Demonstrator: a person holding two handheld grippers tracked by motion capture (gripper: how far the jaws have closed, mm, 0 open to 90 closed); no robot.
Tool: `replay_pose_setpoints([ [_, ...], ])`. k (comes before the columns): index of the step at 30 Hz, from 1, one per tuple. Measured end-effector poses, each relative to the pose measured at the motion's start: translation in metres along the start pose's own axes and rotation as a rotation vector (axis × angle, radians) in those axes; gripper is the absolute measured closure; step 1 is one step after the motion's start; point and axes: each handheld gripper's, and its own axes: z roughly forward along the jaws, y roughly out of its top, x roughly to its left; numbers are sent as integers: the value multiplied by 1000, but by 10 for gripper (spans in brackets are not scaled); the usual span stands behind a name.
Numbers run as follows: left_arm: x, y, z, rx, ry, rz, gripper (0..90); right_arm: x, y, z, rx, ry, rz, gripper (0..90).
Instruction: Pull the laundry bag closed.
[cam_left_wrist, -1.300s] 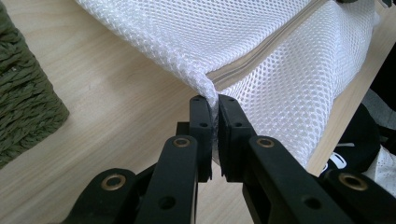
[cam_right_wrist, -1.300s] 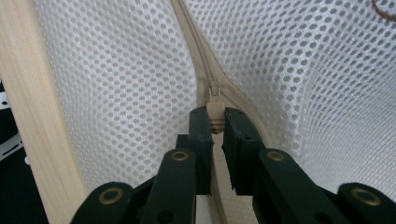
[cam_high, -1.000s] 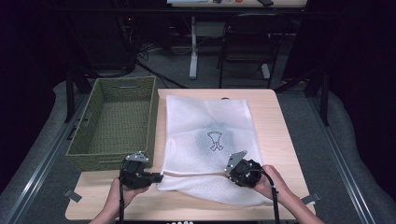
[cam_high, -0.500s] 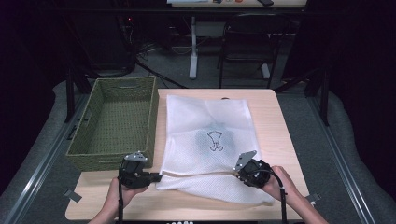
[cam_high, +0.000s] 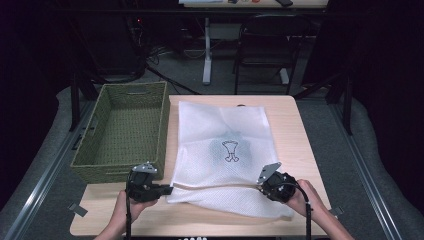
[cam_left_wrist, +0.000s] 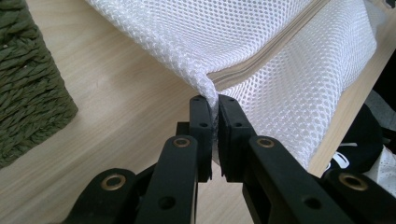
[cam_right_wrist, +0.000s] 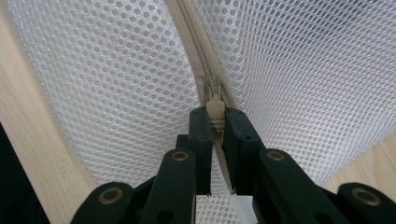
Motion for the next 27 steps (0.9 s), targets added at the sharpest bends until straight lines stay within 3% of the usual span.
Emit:
replay_pose_setpoints([
  [14, 1, 0, 0, 2, 0, 1, 857, -8, -15, 1, 2, 0, 39, 819],
  [27, 1, 0, -1, -5, 5, 6, 857, -16, -30, 4, 55, -2, 91, 819],
])
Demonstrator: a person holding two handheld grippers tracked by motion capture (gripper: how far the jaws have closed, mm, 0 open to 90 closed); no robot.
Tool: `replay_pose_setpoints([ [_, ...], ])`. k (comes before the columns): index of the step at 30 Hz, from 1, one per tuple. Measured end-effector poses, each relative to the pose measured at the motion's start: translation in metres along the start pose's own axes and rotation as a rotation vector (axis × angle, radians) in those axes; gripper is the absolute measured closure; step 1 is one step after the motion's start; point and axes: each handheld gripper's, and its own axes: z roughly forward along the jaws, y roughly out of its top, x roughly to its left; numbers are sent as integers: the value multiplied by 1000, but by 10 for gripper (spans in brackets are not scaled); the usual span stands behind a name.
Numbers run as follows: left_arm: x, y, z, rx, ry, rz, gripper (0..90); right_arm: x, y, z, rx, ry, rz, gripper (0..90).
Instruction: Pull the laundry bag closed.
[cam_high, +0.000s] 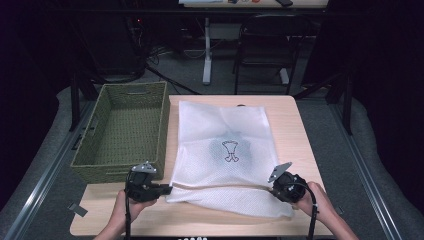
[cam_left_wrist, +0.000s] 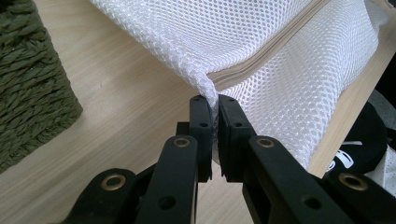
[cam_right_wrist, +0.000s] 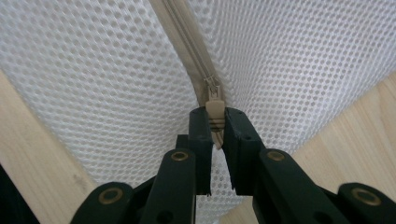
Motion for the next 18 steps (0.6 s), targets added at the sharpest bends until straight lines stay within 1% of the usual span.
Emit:
replay_pose_setpoints([
  [5, 0, 0, 0, 0, 1, -1, 857, -5, -8, 3, 14, -2, 23, 819],
  [7, 1, 0, 0, 2, 3, -1, 857, -6, -11, 5, 21, -2, 44, 819],
  [8, 1, 0, 0, 0, 0, -2, 857, -8, -13, 6, 21, -4, 37, 819],
  [10, 1, 0, 0, -1, 3, 1, 858, -10, -16, 7, 18, -2, 47, 818],
  [11, 1, 0, 0, -4, 1, 0, 858, -12, -19, 9, 33, -6, 52, 819],
  [12, 1, 0, -1, -3, 0, -2, 858, -13, -21, 10, 36, -7, 63, 818],
  [15, 1, 0, 0, -6, 2, 1, 859, -18, -29, 12, 24, -2, 89, 818],
  [18, 1, 0, 0, -1, 9, 2, 860, -19, -32, 11, 17, -1, 99, 818],
])
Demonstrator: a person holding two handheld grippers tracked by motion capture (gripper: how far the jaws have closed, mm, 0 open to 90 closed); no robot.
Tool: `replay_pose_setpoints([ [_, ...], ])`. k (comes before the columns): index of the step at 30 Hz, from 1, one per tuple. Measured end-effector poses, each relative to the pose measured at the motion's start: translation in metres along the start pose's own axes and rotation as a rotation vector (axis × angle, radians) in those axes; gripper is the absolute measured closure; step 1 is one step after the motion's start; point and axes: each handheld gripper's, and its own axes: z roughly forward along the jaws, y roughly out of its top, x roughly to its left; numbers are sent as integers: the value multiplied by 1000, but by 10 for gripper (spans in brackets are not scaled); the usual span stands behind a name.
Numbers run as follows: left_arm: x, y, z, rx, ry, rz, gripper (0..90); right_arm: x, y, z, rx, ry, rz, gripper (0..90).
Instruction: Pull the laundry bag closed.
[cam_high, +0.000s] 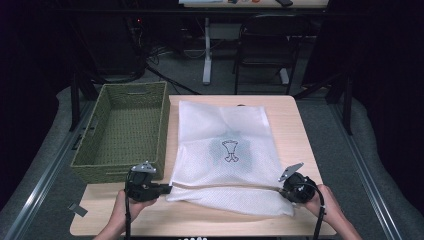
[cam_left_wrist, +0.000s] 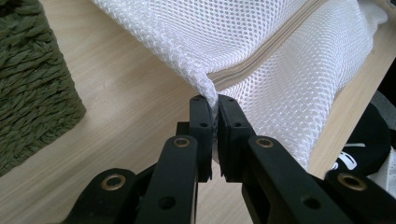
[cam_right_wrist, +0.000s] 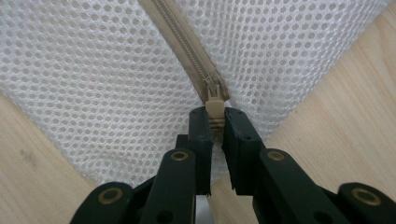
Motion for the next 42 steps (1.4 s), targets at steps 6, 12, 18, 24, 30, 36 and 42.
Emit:
replay_pose_setpoints([
  [6, 1, 0, 0, 1, 8, -5, 861, -3, -5, 0, -3, 2, 21, 818],
  [12, 1, 0, 0, -4, 14, -3, 861, -5, -9, -2, -10, -2, 34, 818],
  [18, 1, 0, 0, -1, 15, -4, 861, -7, -13, -2, -30, 6, 48, 817],
  [24, 0, 1, 2, 11, 15, 1, 835, -7, -13, -2, -38, 9, 55, 802],
  [30, 2, 2, 0, 31, 13, 3, 620, -4, -9, -5, -79, 49, 62, 574],
  [36, -3, 4, -9, 21, 10, -11, 361, 2, 2, -14, -143, 49, 76, 305],
  [42, -11, 13, -27, -30, 33, 16, 211, 11, 20, -40, -267, 27, 79, 154],
])
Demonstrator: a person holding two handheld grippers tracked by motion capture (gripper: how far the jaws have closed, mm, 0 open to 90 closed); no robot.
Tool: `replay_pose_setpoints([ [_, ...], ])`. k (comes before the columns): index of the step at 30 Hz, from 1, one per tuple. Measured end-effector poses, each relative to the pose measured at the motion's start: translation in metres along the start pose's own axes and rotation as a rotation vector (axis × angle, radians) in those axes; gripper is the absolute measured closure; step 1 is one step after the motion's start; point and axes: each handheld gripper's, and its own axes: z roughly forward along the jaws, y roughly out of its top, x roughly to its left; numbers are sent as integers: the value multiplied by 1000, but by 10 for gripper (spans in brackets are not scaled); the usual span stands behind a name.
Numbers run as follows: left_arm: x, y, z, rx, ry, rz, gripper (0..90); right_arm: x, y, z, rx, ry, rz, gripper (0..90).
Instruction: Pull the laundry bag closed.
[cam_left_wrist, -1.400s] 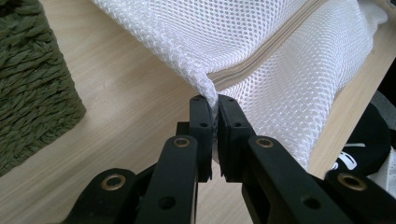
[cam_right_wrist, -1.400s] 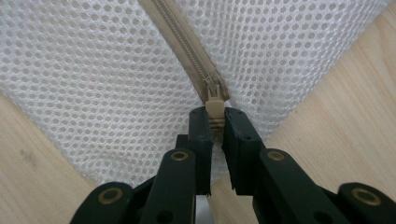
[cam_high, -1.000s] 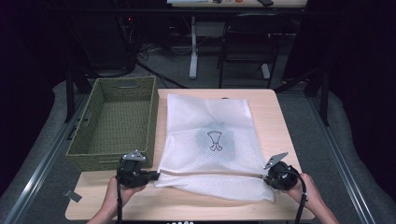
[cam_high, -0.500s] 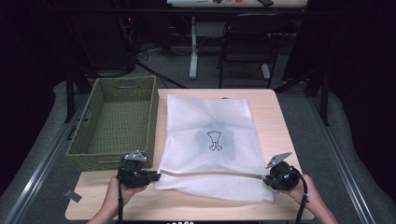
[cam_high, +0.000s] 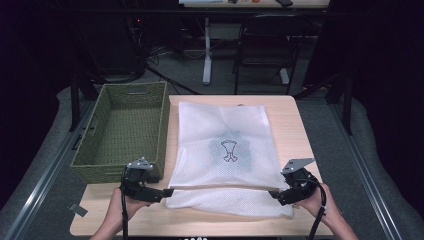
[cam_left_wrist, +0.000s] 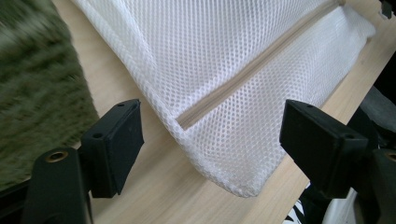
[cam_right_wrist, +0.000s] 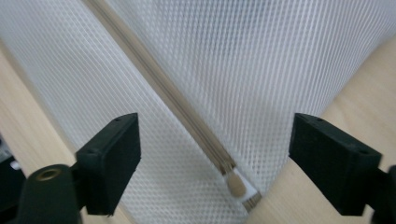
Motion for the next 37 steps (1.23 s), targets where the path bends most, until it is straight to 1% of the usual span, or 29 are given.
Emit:
replay_pose_setpoints([
  [1, -1, 1, -6, -15, 7, 2, 197, 2, 3, -3, -16, 0, -1, 149],
  [2, -2, 1, -12, -26, 13, 2, 182, 6, 8, -10, -45, 2, 1, 142],
  [3, -3, 0, -16, -37, 20, 3, 172, 9, 11, -14, -62, 1, 5, 136],
  [4, -4, 0, -22, -45, 30, 14, 162, 11, 13, -18, -74, 0, 8, 128],
  [5, -6, -1, -26, -59, 41, 12, 160, 13, 16, -23, -89, -5, 4, 118],
  [6, -7, -2, -32, -60, 53, 25, 157, 16, 17, -27, -100, -12, 4, 107],
  [8, -10, -6, -42, -66, 67, 34, 154, 21, 19, -34, -122, -11, 14, 88],
  [10, -14, -10, -50, -77, 80, 39, 149, 26, 18, -40, -134, -15, 23, 56],
  [12, -17, -15, -59, -82, 109, 58, 140, 29, 15, -45, -145, -20, 35, 38],
  [13, -18, -18, -63, -83, 117, 61, 135, 30, 14, -48, -151, -20, 42, 25],
  [16, -21, -30, -74, -101, 141, 57, 127, 34, 5, -59, -174, -29, 70, 6],
  [17, -22, -34, -77, -106, 145, 51, 121, 35, 1, -62, -183, -37, 81, 1],
  [18, -22, -39, -79, -108, 158, 47, 116, 36, -3, -65, -190, -40, 97, 0],
  [19, -22, -44, -82, -106, 170, 47, 114, 37, -7, -68, -195, -31, 114, 0],
  [20, -22, -48, -84, -105, 173, 42, 113, 37, -12, -70, -197, -30, 130, 0],
  [22, -20, -58, -88, -107, 181, 18, 109, 39, -21, -72, -194, -25, 153, 0],
  [24, -18, -68, -91, -104, 195, 1, 106, 42, -31, -74, -186, -32, 180, 0],
  [26, -16, -75, -93, -108, 203, -19, 105, 43, -39, -73, -180, -25, 200, 0],
  [27, -14, -79, -93, -109, 207, -29, 105, 44, -44, -72, -179, -23, 220, 0],
  [28, -13, -82, -93, -111, 214, -31, 105, 44, -48, -71, -182, -15, 227, 0],
  [29, -12, -85, -93, -120, 215, -40, 106, 44, -50, -70, -185, -12, 236, 0],
  [30, -10, -89, -92, -117, 208, -57, 105, 44, -53, -69, -189, -6, 254, 0],
  [32, -8, -92, -89, -111, 208, -67, 98, 44, -57, -67, -179, -17, 256, 0],
  [33, -7, -93, -89, -108, 210, -74, 99, 44, -58, -66, -183, -9, 263, 0],
  [34, -6, -94, -88, -106, 207, -82, 98, 44, -58, -65, -173, -18, 255, 0],
  [37, -3, -94, -85, -103, 206, -96, 92, 45, -59, -66, -194, -25, 259, 0],
])
